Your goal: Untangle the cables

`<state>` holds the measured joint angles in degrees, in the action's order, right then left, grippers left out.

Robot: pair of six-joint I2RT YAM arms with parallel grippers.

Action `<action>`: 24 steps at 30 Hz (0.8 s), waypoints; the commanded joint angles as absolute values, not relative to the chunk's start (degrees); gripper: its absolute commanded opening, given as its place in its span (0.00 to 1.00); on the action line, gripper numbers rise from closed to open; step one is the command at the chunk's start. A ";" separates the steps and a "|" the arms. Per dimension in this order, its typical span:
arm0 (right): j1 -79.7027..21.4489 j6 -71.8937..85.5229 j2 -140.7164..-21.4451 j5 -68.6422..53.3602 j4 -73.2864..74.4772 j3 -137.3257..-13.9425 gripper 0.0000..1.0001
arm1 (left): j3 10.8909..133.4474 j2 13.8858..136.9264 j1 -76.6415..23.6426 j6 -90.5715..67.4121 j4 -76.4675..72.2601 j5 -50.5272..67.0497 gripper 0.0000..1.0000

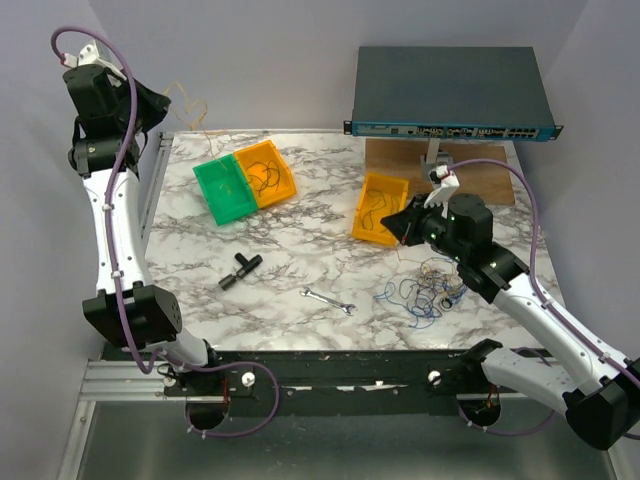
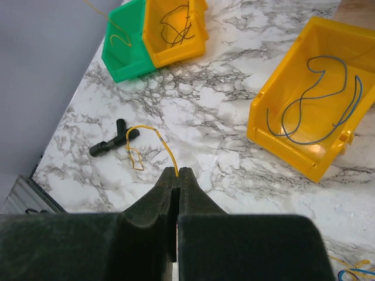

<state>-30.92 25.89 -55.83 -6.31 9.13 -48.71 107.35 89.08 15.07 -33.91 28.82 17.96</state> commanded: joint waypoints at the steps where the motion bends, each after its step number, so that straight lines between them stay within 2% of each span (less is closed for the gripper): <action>1: -30.96 26.28 -55.10 -8.11 9.63 -50.28 0.01 | 102.38 87.29 15.56 -33.35 26.13 16.76 0.00; 6: -30.91 27.01 -55.22 -8.64 8.83 -49.32 0.01 | 87.64 84.95 15.40 -36.25 18.55 16.79 0.00; 11: -30.92 26.81 -55.14 -8.80 9.09 -49.02 0.01 | 80.43 86.92 14.23 -37.37 17.00 11.89 0.00; 20: -30.91 26.11 -54.04 -7.69 10.10 -48.25 0.01 | 86.40 97.80 8.52 -36.86 29.47 -4.16 0.00; 24: -30.93 25.78 -53.96 -7.20 10.46 -47.67 0.01 | 93.65 104.91 6.71 -37.62 40.28 -11.92 0.00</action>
<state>-30.92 26.50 -54.92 -7.33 9.30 -48.69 86.65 99.09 8.10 -36.64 28.10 -0.01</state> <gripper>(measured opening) 0.033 0.008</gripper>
